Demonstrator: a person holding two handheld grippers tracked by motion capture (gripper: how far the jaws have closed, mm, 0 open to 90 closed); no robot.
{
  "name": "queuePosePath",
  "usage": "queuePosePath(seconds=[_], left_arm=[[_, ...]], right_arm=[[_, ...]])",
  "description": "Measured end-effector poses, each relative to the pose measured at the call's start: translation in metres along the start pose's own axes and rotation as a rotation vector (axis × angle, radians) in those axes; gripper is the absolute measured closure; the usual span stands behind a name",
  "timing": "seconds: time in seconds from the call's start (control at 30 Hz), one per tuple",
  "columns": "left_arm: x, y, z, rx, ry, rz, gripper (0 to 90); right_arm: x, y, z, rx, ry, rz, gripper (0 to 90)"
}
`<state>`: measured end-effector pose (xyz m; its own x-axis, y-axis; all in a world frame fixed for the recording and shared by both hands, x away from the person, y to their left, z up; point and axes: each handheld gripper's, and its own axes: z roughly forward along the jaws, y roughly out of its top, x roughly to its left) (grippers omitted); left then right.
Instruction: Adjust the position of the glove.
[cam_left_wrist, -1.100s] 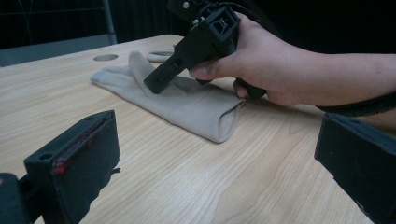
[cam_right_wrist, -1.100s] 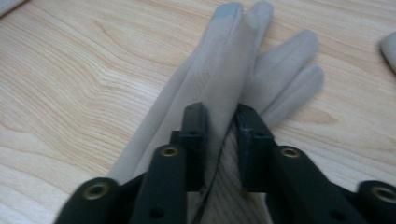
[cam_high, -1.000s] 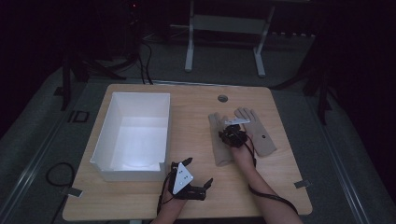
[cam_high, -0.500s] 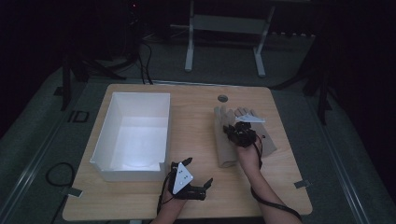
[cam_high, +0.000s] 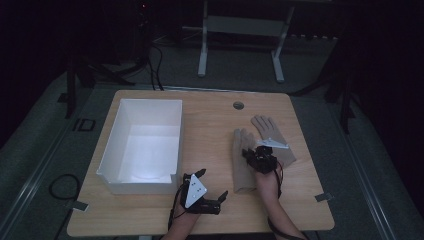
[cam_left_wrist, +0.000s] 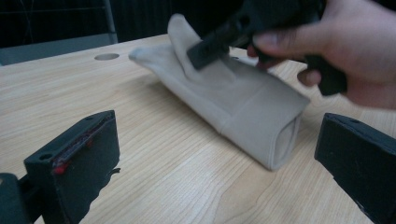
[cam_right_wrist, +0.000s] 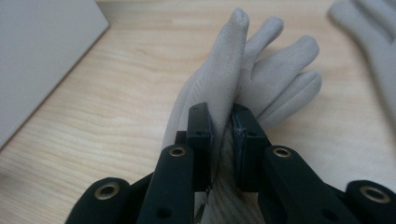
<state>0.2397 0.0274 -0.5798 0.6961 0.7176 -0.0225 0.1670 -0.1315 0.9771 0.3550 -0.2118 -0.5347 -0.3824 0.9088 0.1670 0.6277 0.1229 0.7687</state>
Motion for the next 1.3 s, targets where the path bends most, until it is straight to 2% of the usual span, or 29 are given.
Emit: queuePosePath(seconds=[0.1, 0.23, 0.3, 0.47, 0.57, 0.67, 0.83, 0.9, 1.0, 1.1, 1.23, 1.3], left_arm=[[0.0, 0.0, 0.0, 0.0, -0.001, 0.0, 0.5], [0.0, 0.0, 0.0, 0.0, -0.001, 0.002, 0.4], [0.0, 0.0, 0.0, -0.001, -0.002, 0.003, 0.5], [0.0, 0.0, 0.0, -0.002, -0.005, 0.002, 0.5], [0.0, 0.0, 0.0, -0.002, -0.004, 0.002, 0.5], [0.0, 0.0, 0.0, -0.003, -0.005, 0.0, 0.5], [0.0, 0.0, 0.0, -0.003, -0.007, 0.0, 0.5], [0.0, 0.0, 0.0, -0.004, -0.007, 0.003, 0.5], [0.0, 0.0, 0.0, -0.003, -0.006, 0.002, 0.5], [0.0, 0.0, 0.0, -0.003, -0.007, 0.001, 0.5], [0.0, 0.0, 0.0, -0.003, -0.007, 0.002, 0.5], [0.0, 0.0, 0.0, -0.003, -0.007, -0.001, 0.5]], right_arm=[[0.0, -0.01, 0.009, 0.008, -0.002, 0.019, 79.4], [-0.001, -0.018, 0.021, 0.041, -0.014, 0.001, 77.5], [-0.003, -0.02, 0.025, 0.047, 0.006, -0.019, 73.6], [-0.002, -0.021, 0.027, 0.04, 0.015, -0.062, 64.8], [0.002, -0.021, 0.028, 0.035, 0.0, -0.107, 60.1], [0.003, -0.017, 0.027, 0.045, 0.006, -0.115, 56.0], [0.001, -0.006, 0.016, 0.0, -0.004, -0.141, 50.7], [-0.004, 0.002, 0.01, -0.022, 0.002, -0.154, 50.4], [-0.013, 0.014, 0.001, -0.05, -0.014, -0.19, 51.2], [-0.017, 0.018, -0.002, -0.059, -0.019, -0.194, 51.8], [-0.046, 0.038, -0.016, -0.099, -0.035, -0.193, 52.4], [-0.051, 0.04, -0.017, -0.098, -0.029, -0.195, 52.2]])
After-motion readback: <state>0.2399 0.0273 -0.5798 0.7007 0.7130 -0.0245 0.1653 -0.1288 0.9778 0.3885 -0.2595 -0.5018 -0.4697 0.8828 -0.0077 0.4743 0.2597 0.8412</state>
